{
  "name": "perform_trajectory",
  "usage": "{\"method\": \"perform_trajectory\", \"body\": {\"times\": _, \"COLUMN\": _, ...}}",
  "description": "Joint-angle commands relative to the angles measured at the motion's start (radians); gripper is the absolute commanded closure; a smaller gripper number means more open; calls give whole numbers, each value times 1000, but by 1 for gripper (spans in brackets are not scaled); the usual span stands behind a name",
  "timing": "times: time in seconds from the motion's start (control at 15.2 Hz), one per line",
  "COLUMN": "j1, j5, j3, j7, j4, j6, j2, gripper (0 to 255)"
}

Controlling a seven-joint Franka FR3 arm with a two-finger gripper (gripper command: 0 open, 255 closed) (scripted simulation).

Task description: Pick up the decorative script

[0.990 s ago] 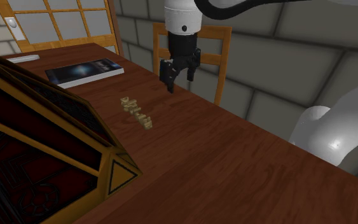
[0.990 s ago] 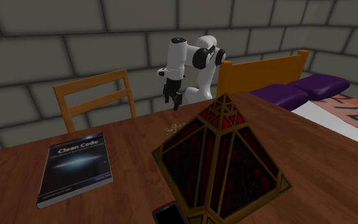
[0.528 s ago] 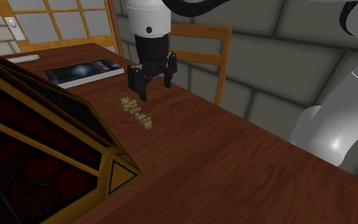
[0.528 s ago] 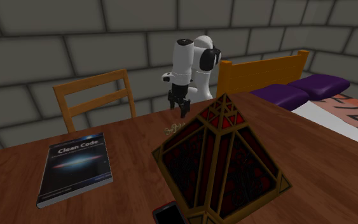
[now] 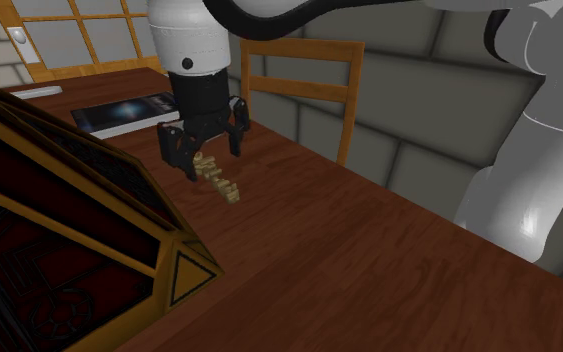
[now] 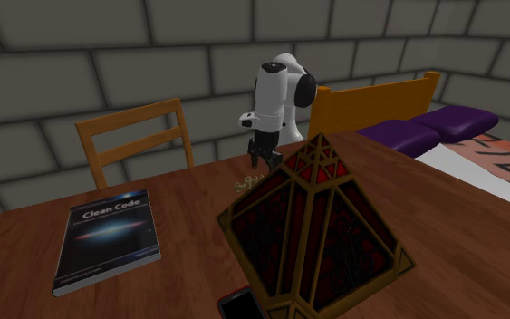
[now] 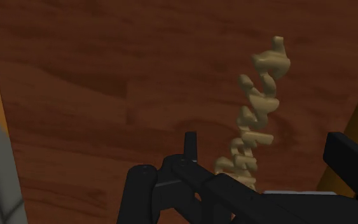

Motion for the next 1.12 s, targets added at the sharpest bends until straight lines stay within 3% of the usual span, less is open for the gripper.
{"method": "perform_trajectory", "body": {"times": 0.0, "j1": 0, "j5": 1, "j3": 0, "j7": 2, "j4": -24, "j6": 24, "j2": 0, "gripper": 0}}
{"method": "perform_trajectory", "body": {"times": 0.33, "j1": 0, "j5": 4, "j3": -1, "j7": 1, "j4": -65, "j6": 60, "j2": -7, "gripper": 0}}
{"method": "perform_trajectory", "body": {"times": 0.4, "j1": 0, "j5": 3, "j3": -1, "j7": 2, "j4": -64, "j6": 60, "j2": -5, "gripper": 255}}
{"method": "perform_trajectory", "body": {"times": 1.06, "j1": 0, "j5": 3, "j3": -1, "j7": 1, "j4": -50, "j6": 46, "j2": -5, "gripper": 255}}
